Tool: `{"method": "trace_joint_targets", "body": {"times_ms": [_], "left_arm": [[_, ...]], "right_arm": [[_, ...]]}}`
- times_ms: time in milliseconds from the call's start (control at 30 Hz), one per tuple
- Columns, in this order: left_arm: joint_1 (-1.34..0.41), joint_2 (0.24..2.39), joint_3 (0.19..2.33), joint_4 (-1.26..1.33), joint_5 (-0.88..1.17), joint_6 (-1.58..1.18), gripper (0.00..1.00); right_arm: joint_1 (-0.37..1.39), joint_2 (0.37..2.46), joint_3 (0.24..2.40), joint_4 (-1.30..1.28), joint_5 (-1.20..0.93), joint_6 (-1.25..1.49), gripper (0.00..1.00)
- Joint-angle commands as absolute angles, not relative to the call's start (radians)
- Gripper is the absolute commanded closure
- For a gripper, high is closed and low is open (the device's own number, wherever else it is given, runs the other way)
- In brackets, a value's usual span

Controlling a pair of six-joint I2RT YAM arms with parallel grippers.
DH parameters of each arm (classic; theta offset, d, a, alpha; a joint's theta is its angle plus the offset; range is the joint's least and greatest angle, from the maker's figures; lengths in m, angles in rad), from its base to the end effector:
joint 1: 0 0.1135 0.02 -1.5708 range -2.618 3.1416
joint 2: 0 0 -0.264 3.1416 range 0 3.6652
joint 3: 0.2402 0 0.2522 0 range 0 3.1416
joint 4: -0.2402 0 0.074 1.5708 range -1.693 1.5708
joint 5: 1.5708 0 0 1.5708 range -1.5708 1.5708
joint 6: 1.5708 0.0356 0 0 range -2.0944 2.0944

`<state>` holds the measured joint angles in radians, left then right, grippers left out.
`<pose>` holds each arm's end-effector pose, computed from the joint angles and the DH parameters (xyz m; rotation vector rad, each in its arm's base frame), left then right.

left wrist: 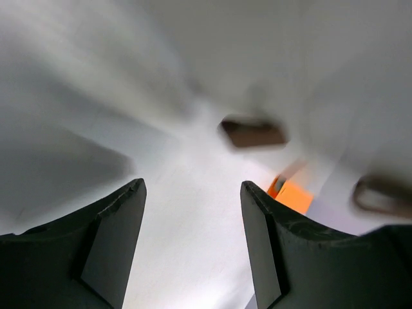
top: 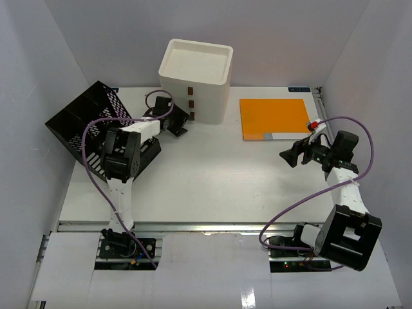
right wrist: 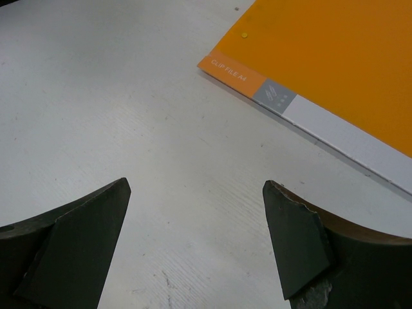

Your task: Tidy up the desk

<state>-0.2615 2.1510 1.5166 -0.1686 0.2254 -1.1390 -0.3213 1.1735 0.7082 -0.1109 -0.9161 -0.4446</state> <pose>0.4549 -0.1300 0.1592 -0.9783 2.3595 -0.8851 0.2404 -0.0502 0.2485 -0.6154 1.8377 0.4764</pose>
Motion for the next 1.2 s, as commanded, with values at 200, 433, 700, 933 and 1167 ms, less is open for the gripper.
{"method": "trace_joint_targets", "body": {"times_ms": [200, 433, 700, 933, 1167], "left_arm": [[-0.258, 1.651, 1.087, 0.173, 0.426, -0.846, 0.03], [-0.256, 1.449, 0.822, 0.309, 0.514, -0.623, 0.02], [-0.239, 1.362, 0.788, 0.242, 0.654, -0.456, 0.02], [-0.239, 1.319, 0.772, 0.287, 0.712, -0.468, 0.02], [-0.239, 1.313, 0.762, 0.304, 0.718, -0.459, 0.02]], "right_arm": [[-0.214, 1.186, 0.669, -0.224, -0.857, -0.942, 0.1], [-0.01, 1.254, 0.695, -0.182, -0.622, -1.349, 0.1], [0.145, 1.547, 0.859, -0.017, -0.451, -1.351, 0.05], [0.181, 1.726, 0.966, 0.076, -0.356, -1.259, 0.13], [0.204, 1.808, 0.967, 0.157, -0.29, -1.258, 0.23]]}}
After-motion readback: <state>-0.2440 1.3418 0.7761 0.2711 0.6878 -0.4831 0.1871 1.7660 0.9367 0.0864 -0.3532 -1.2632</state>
